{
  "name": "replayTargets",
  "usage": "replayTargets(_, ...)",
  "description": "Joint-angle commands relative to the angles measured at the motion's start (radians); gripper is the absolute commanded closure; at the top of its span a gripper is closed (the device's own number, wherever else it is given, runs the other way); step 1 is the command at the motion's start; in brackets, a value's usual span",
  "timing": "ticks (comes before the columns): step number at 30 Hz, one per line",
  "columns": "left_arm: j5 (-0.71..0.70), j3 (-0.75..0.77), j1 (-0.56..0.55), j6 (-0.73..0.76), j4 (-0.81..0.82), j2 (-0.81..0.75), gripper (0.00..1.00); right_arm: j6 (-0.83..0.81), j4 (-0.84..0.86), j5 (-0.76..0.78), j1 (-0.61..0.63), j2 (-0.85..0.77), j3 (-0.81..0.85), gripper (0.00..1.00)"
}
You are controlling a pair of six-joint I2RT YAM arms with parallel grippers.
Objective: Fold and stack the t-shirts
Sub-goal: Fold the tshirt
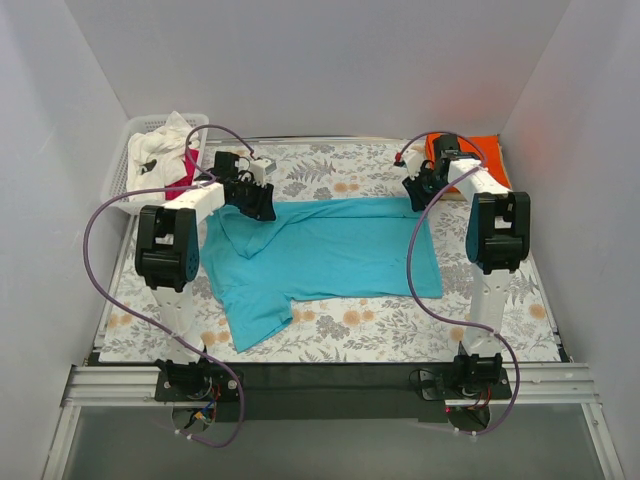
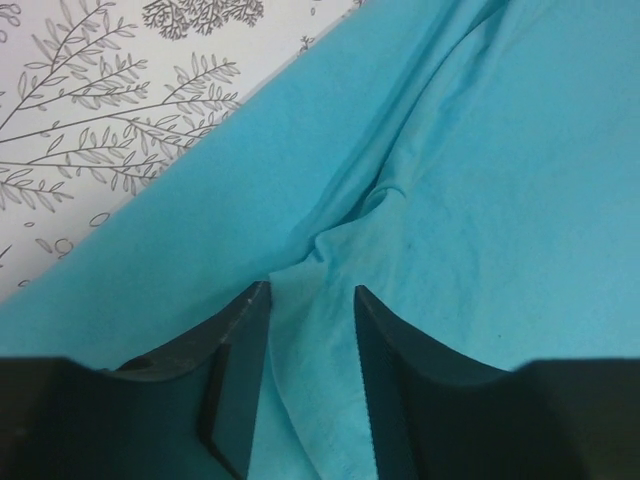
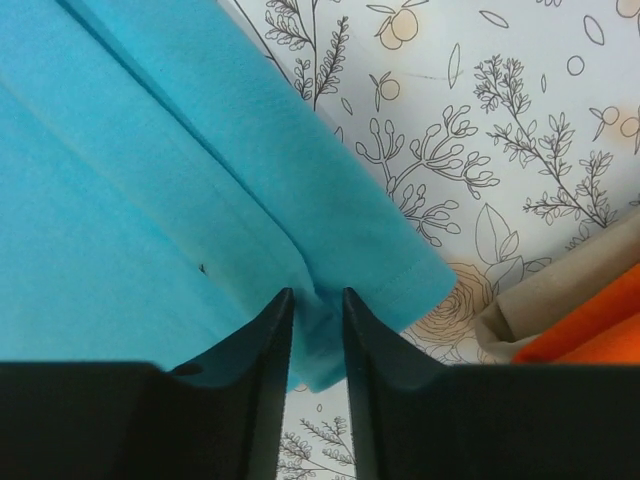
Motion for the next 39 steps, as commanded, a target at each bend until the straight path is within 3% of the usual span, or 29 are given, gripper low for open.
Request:
replayTargets(1,-0.002,0.030,-0.013,-0.013,0.027,-0.001,0.65,-0.026,-0.019,-0.014,-0.001,-0.030,0.006,0.73)
replayTargets(8,0.049,0.018,-0.025,0.019,-0.002,-0.037,0.92,-0.061,-0.036,-0.008,-0.001,-0.078,-0.035,0.99)
replayTargets(12,0.073,-0.025,-0.033,0.049,-0.022,-0.095,1.00,-0.072,-0.038,-0.003,-0.001,-0.112,-0.058,0.99)
replayTargets(24,0.112,-0.193,-0.073,0.144,-0.111,-0.214,1.00,-0.110,-0.047,0.006,-0.001,-0.158,-0.115,0.99)
replayTargets(32,0.133,-0.227,-0.107,0.166,-0.139,-0.223,1.00,-0.178,-0.042,0.058,-0.002,-0.185,-0.204,0.99)
replayTargets(34,0.133,-0.235,-0.125,0.155,-0.136,-0.221,0.96,-0.178,-0.044,0.063,-0.001,-0.179,-0.205,0.99)
replayTargets(36,0.147,-0.236,-0.130,0.134,-0.138,-0.224,0.84,-0.166,-0.045,0.060,-0.001,-0.173,-0.196,0.98)
replayTargets(37,0.165,-0.235,-0.131,0.123,-0.139,-0.229,0.82,-0.162,-0.045,0.051,-0.001,-0.173,-0.184,0.85)
replayTargets(39,0.170,-0.224,-0.127,0.088,-0.144,-0.247,0.78,-0.153,-0.049,0.035,-0.001,-0.185,-0.175,0.73)
